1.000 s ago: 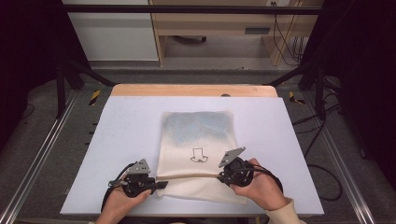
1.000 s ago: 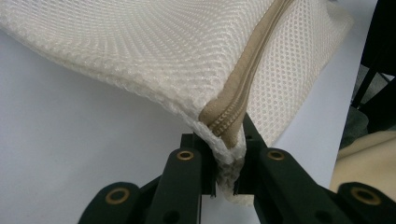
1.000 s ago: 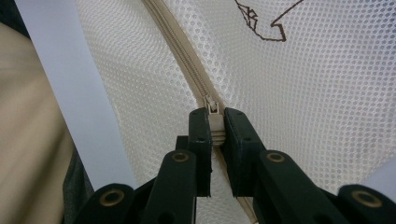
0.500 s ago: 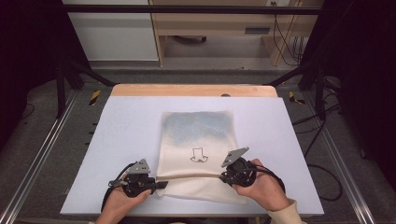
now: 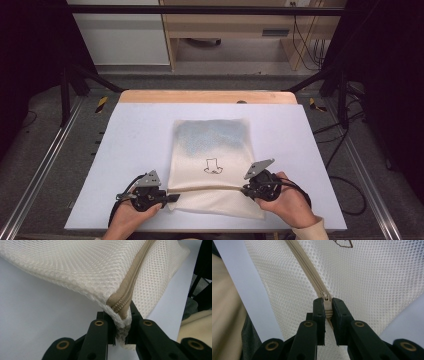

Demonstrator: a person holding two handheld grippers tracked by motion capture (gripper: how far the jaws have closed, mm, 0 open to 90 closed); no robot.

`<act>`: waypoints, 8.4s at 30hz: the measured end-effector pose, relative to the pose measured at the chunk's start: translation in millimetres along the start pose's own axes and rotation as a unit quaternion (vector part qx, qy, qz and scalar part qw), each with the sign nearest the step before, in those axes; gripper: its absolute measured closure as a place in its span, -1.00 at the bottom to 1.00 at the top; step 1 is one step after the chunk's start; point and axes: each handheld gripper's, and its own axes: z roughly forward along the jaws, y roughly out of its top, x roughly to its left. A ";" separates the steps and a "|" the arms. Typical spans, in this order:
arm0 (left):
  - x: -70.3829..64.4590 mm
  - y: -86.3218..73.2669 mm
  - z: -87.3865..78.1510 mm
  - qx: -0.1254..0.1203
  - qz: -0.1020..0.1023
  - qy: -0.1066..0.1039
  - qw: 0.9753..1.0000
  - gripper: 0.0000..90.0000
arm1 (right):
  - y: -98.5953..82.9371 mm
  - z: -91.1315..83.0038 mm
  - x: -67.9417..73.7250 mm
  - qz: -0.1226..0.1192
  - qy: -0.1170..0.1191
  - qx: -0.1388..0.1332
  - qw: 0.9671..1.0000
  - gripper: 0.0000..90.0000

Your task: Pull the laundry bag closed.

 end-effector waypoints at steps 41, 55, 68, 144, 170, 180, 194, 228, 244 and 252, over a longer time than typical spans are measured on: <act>0.3 1.9 -2.5 -0.008 0.004 0.002 1.000 0.84 | -17.8 -8.7 -5.9 0.021 -0.007 -0.010 1.000 0.82; 1.0 2.4 -4.0 -0.012 0.005 0.005 1.000 0.84 | -23.1 -7.1 -9.6 0.031 -0.002 -0.008 0.999 0.82; 2.8 3.0 -5.8 -0.012 0.008 0.012 1.000 0.84 | -27.3 -6.5 -11.6 0.032 -0.005 -0.001 0.999 0.82; 2.7 5.2 -11.5 -0.012 0.005 0.016 1.000 0.83 | -43.8 0.0 -18.5 0.058 -0.008 0.021 0.998 0.82; 1.2 15.5 -44.8 -0.016 -0.035 0.122 0.992 -0.72 | -13.9 -8.4 -22.5 0.104 -0.074 -0.054 0.990 -0.77; 16.1 34.5 -54.1 -0.001 -0.041 0.151 0.988 -0.81 | 6.9 -17.1 -26.7 0.105 -0.102 -0.071 0.987 -0.82; 28.4 65.3 -59.0 0.006 -0.011 0.176 0.984 -0.84 | 28.1 -37.2 -49.2 0.130 -0.135 -0.108 0.976 -0.83; 67.3 23.9 -89.9 -0.002 -0.030 0.222 0.974 -0.89 | -11.4 -40.0 -76.2 0.178 -0.158 -0.107 0.965 -0.83; 85.0 7.9 -95.3 0.008 -0.036 0.243 0.969 -0.87 | -42.1 -40.2 -94.2 0.214 -0.183 -0.104 0.954 -0.83; 93.4 1.0 -99.1 0.003 -0.039 0.254 0.966 -0.85 | -55.1 -36.7 -100.5 0.228 -0.190 -0.099 0.950 -0.81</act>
